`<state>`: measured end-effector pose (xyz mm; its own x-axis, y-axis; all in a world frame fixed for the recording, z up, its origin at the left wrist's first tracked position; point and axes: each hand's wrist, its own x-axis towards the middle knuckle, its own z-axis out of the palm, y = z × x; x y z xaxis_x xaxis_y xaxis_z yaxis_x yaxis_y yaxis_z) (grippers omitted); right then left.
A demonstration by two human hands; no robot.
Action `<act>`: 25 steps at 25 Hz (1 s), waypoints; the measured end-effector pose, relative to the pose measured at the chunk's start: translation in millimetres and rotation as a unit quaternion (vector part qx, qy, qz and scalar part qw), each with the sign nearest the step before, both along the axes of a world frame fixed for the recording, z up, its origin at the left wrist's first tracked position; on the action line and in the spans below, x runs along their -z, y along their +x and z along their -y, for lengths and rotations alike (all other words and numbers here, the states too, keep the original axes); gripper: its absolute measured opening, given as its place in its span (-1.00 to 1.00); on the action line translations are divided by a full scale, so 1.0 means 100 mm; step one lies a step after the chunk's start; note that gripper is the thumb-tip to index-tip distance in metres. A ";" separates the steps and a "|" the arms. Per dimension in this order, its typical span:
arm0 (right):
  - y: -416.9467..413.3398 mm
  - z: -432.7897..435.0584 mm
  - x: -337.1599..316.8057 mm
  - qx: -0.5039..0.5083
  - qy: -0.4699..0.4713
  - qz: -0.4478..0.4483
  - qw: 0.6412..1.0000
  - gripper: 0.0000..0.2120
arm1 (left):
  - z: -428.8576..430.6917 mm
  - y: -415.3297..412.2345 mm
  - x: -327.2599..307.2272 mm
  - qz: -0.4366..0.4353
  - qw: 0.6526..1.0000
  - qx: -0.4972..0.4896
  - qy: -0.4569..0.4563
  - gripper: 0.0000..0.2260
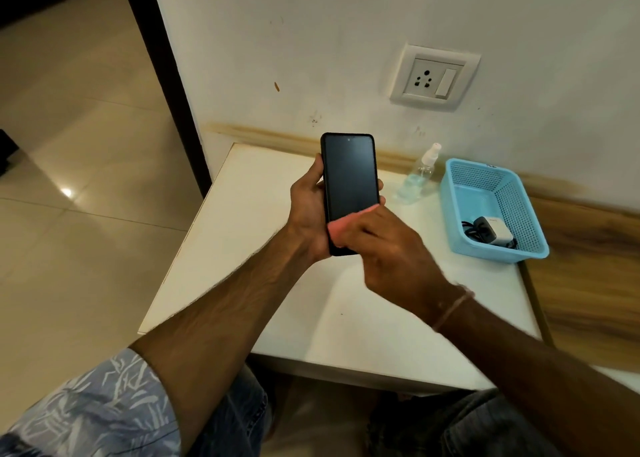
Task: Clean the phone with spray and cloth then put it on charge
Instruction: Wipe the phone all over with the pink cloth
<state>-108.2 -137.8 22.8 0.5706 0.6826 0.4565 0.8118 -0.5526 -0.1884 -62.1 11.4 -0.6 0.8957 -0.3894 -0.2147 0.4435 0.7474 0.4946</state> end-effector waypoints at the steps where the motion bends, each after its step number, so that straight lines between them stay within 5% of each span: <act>1: 0.07 0.08 -0.05 0.012 0.004 0.017 1.000 -0.73 | -0.01 0.02 0.00 0.002 1.000 -0.001 -0.005 -0.30; 6: 0.32 -0.19 -0.25 0.201 0.107 -0.065 0.972 -0.68 | 0.10 -0.02 0.04 -0.014 0.999 0.010 0.035 -0.37; 10: 0.06 -0.12 -0.05 0.045 0.085 -0.049 0.994 -0.76 | 0.03 -0.01 0.02 -0.011 1.000 0.010 -0.001 -0.29; 15: 0.32 -0.02 -0.13 0.128 0.108 -0.030 0.985 -0.71 | 0.09 -0.01 0.01 -0.018 1.000 0.020 0.003 -0.35; 22: -0.10 0.18 0.15 -0.020 -0.059 0.011 0.998 -0.59 | -0.01 0.04 0.03 0.006 1.000 -0.003 -0.007 -0.32; 25: 0.15 0.12 -0.01 0.034 -0.052 0.027 0.998 -0.57 | 0.02 0.05 0.04 -0.002 1.000 0.005 0.010 -0.36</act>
